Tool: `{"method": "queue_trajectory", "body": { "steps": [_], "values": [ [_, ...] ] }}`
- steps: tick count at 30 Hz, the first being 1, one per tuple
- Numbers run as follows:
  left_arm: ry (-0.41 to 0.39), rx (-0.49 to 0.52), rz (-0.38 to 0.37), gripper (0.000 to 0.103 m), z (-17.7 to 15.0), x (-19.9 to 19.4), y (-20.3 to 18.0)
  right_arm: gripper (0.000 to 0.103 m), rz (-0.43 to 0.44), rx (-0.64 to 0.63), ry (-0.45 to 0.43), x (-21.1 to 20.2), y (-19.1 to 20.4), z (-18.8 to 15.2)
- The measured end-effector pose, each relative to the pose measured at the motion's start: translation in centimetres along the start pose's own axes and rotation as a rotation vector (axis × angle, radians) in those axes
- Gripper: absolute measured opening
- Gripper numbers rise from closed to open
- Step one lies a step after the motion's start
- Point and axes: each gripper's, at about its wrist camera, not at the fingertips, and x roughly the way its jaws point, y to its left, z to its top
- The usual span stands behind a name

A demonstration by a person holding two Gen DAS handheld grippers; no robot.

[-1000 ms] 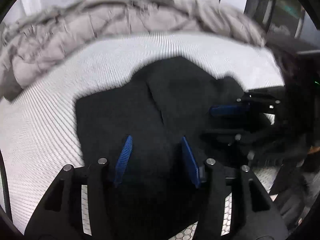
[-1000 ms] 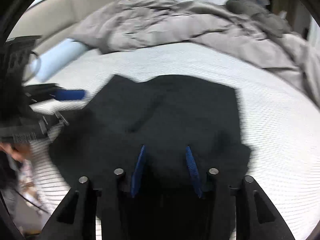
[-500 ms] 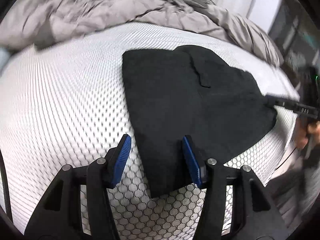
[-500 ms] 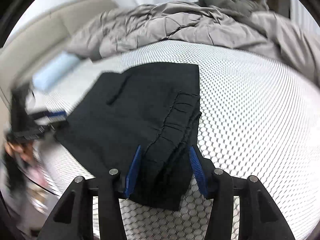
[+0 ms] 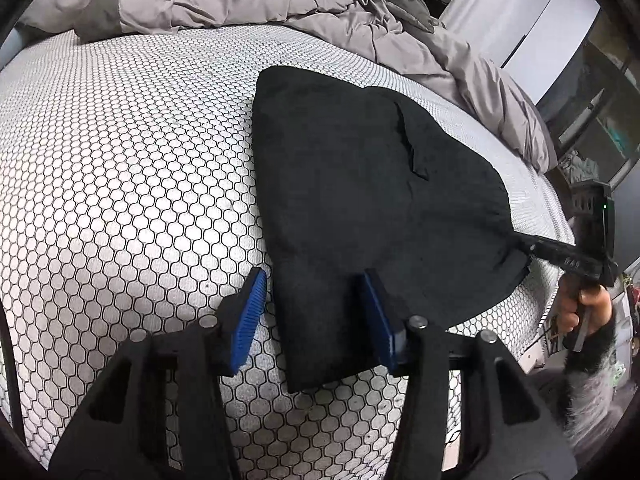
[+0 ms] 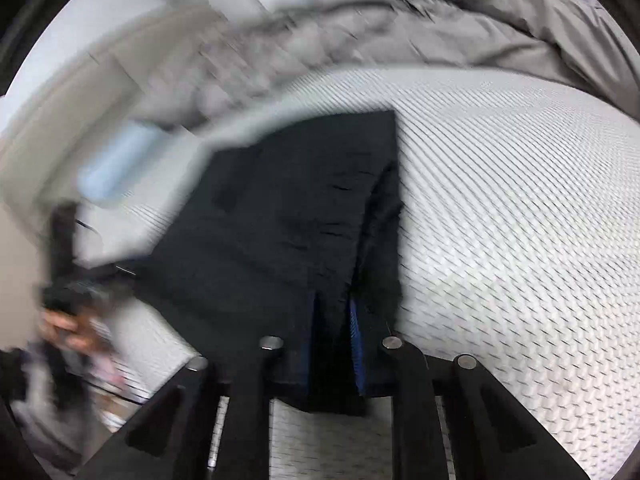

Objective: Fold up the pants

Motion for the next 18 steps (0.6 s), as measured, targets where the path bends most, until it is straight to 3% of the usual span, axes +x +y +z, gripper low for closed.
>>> {"method": "queue_trajectory", "body": {
  "steps": [1,4,6,8,9,10,11,15,18],
  "values": [
    [-0.001,-0.014,-0.011,0.046,0.0,-0.1,0.2,0.035,0.013,0.026,0.020,0.4,-0.8,-0.2],
    [0.005,-0.042,-0.033,0.041,0.2,0.3,0.6,0.056,0.102,0.110,-0.059,-2.1,-2.7,-0.2],
    [0.005,-0.041,-0.028,0.037,0.9,1.0,0.3,0.057,0.103,0.146,-0.105,-2.5,-3.6,-0.1],
    [0.005,-0.022,-0.007,0.034,2.0,1.8,-0.2,0.057,0.160,0.217,-0.057,-0.6,-4.7,0.0],
    [0.003,-0.011,0.010,0.033,2.7,2.3,-0.5,0.052,0.192,0.261,-0.027,0.9,-5.2,0.1],
    [0.001,0.000,0.027,0.033,3.2,2.6,-0.8,0.034,0.219,0.284,-0.029,1.7,-5.3,0.3],
    [-0.001,0.016,0.047,0.032,3.8,3.0,-1.0,0.028,0.235,0.289,-0.037,2.2,-5.2,0.7],
    [0.001,0.037,0.098,0.033,5.8,4.7,-1.6,0.024,0.133,0.290,-0.122,2.5,-4.5,2.0],
    [-0.012,0.053,0.108,0.033,5.8,4.4,-1.9,0.025,0.133,0.316,-0.102,2.8,-4.9,2.2]
  ]
}}
